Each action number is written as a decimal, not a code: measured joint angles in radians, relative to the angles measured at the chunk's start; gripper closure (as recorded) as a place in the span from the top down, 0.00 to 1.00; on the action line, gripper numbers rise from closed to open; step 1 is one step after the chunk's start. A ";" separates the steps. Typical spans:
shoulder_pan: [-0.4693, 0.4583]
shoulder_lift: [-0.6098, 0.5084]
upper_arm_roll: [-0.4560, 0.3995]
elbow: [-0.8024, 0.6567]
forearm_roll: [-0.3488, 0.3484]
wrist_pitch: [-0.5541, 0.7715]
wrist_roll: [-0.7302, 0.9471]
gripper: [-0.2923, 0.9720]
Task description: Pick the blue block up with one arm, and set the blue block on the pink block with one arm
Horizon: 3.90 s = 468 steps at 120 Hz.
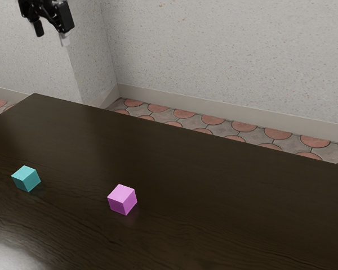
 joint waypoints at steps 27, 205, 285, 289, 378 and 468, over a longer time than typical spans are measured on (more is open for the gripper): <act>-0.004 -0.002 0.007 -0.157 0.008 -0.001 0.039 0.77; 0.238 0.013 0.251 -1.063 0.242 0.836 0.067 0.77; 0.839 0.260 -0.362 -0.912 0.088 0.967 0.183 0.77; 0.841 0.263 -0.369 -0.908 0.084 0.968 0.187 0.77; 0.905 0.429 -0.422 -0.807 -0.060 0.974 0.210 0.65; 0.842 0.229 -0.504 -0.811 -0.187 0.878 0.205 0.51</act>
